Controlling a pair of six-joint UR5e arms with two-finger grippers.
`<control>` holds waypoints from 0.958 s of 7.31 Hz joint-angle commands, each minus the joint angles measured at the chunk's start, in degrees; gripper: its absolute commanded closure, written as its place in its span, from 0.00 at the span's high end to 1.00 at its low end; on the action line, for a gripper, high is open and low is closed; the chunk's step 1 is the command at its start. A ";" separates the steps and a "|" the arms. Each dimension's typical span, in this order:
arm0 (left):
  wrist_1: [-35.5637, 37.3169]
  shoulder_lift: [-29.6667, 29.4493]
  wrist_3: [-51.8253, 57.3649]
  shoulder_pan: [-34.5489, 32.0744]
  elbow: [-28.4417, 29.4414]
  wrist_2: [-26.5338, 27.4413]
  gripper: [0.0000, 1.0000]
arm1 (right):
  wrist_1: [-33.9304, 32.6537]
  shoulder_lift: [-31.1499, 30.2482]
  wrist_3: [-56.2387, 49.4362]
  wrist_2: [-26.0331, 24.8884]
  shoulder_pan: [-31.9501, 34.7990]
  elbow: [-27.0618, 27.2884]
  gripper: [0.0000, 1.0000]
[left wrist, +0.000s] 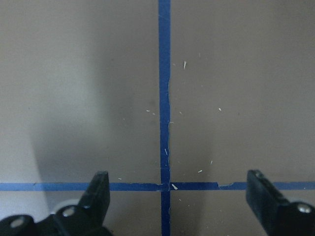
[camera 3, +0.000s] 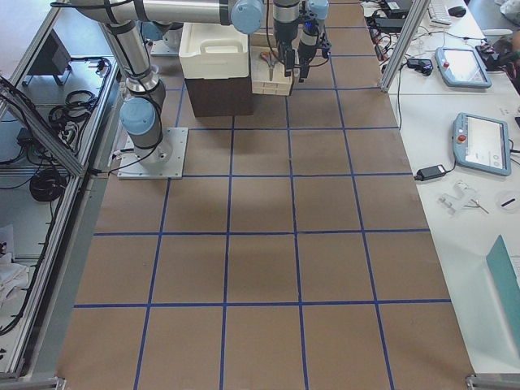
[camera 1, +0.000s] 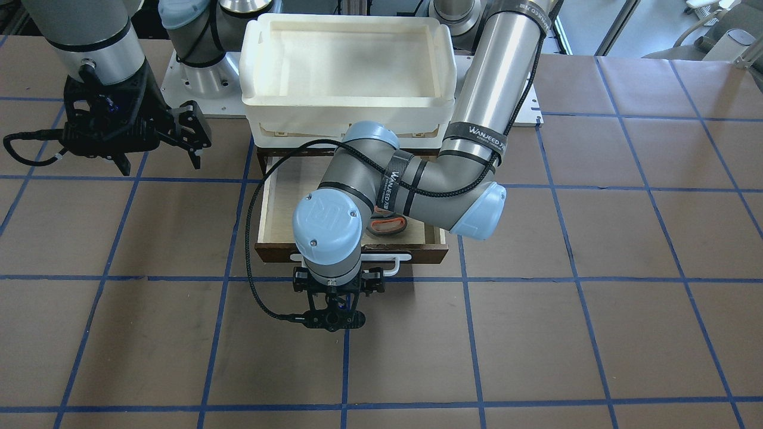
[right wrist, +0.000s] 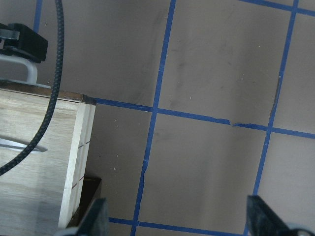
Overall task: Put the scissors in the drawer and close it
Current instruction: 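Push the drawer closed toward the tray with the left gripper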
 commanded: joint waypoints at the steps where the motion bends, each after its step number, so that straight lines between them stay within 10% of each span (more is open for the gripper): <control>1: -0.24 1.43 0.00 -0.09 -1.70 -0.23 1.00 | 0.00 0.00 -0.12 0.00 0.00 0.00 1.00; 7: -2.26 6.70 -0.09 -0.97 -7.33 -1.20 1.00 | 0.00 0.00 0.05 -2.10 0.00 0.00 1.00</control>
